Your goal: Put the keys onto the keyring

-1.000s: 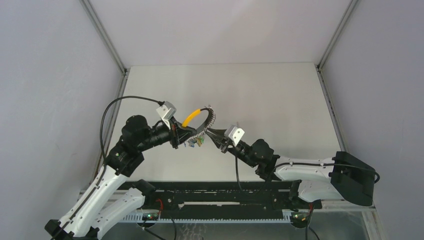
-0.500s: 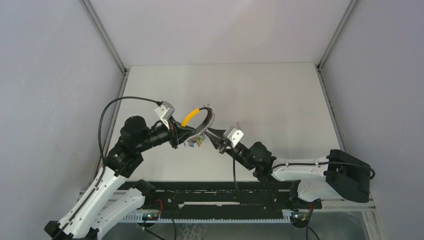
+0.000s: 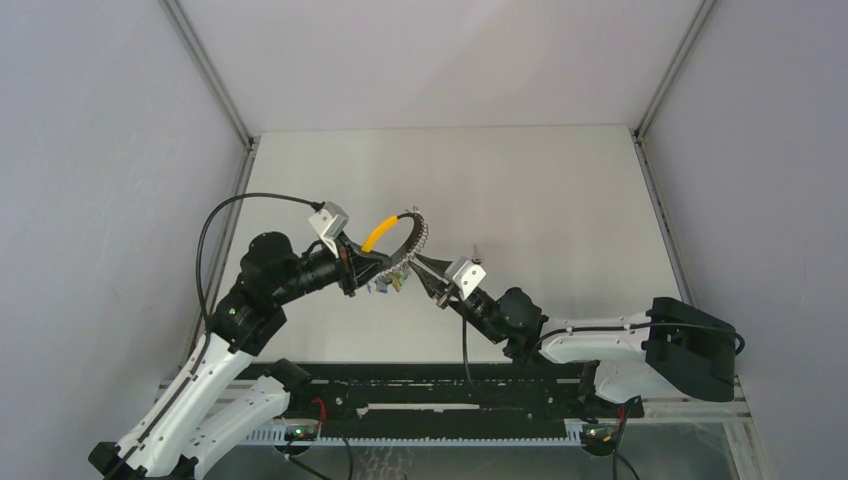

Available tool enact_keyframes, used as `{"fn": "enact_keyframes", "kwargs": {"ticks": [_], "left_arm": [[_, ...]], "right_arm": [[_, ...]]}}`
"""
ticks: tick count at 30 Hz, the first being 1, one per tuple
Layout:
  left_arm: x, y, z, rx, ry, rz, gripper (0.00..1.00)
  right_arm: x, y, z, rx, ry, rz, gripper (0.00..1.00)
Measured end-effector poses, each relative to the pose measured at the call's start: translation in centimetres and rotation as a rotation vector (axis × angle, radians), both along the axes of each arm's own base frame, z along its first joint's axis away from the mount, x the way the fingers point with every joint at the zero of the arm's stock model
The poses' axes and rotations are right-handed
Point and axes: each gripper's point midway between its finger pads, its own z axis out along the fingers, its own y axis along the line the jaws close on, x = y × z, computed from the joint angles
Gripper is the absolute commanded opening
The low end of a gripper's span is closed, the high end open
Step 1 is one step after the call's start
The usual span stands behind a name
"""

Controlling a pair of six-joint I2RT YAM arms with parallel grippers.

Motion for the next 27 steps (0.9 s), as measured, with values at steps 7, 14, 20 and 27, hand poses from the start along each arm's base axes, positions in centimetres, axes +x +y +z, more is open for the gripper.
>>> {"fn": "enact_keyframes", "kwargs": {"ticks": [7, 14, 20, 27], "left_arm": [[0.02, 0.01, 0.0, 0.0, 0.0, 0.002, 0.0], [0.08, 0.04, -0.01, 0.001, -0.001, 0.006, 0.0], [0.14, 0.02, -0.09, 0.003, 0.002, 0.007, 0.0], [0.24, 0.0, -0.19, 0.006, 0.004, 0.012, 0.0]], "right_arm": [[0.29, -0.26, 0.08, -0.008, -0.014, -0.023, 0.14], [0.35, -0.33, 0.1, -0.016, -0.025, -0.028, 0.12], [0.37, -0.36, 0.24, -0.015, -0.031, -0.03, 0.13], [0.39, -0.38, 0.29, -0.019, -0.039, -0.032, 0.14]]}}
